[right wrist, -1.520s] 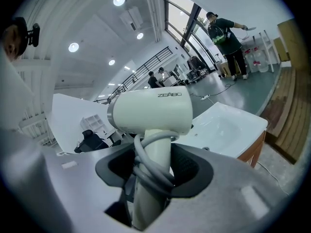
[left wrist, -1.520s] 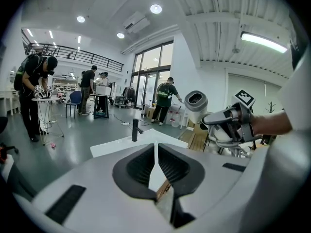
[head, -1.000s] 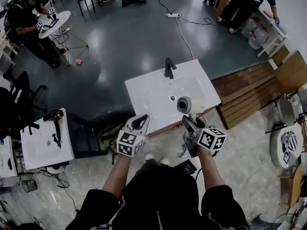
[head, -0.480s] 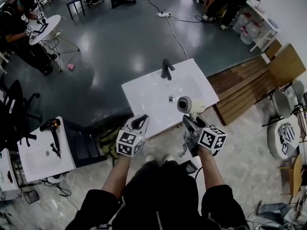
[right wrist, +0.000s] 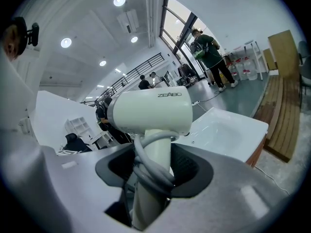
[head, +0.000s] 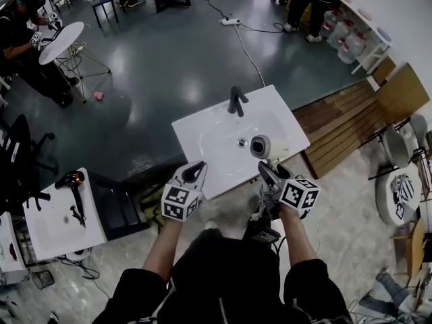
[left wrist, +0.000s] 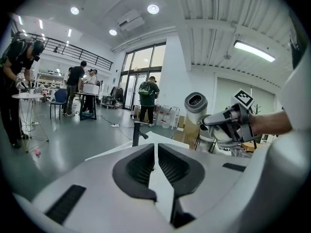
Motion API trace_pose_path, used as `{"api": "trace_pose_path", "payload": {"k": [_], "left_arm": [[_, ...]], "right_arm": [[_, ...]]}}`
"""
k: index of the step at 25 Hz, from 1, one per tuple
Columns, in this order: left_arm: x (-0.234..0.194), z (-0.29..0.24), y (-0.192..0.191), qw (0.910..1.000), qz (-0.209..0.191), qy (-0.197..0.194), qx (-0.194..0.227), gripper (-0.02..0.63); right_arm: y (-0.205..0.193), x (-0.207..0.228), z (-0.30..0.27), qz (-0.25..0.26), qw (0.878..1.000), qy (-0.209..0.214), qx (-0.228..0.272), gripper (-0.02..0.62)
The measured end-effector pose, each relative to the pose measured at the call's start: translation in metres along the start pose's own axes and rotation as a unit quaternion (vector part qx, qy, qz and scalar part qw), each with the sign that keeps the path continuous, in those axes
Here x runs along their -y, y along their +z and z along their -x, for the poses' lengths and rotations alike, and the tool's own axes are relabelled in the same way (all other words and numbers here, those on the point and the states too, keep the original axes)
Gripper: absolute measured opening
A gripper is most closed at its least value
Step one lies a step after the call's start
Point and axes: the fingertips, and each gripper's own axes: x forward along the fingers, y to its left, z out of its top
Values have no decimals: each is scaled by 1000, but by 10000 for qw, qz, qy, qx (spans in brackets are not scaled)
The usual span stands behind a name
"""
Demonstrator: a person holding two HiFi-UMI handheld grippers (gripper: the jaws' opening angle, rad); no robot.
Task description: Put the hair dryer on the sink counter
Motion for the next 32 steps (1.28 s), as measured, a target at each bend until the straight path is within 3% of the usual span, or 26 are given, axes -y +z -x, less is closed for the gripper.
{"api": "trace_pose_path", "payload": {"k": [15, 32], "left_arm": [[-8, -45, 22, 9980, 89, 601, 169, 28], [12, -112, 47, 9897, 404, 1369, 69, 28]], "right_arm": [[47, 46, -33, 221, 9984, 476, -228, 202], [115, 110, -63, 346, 9914, 1041, -713, 202]]}}
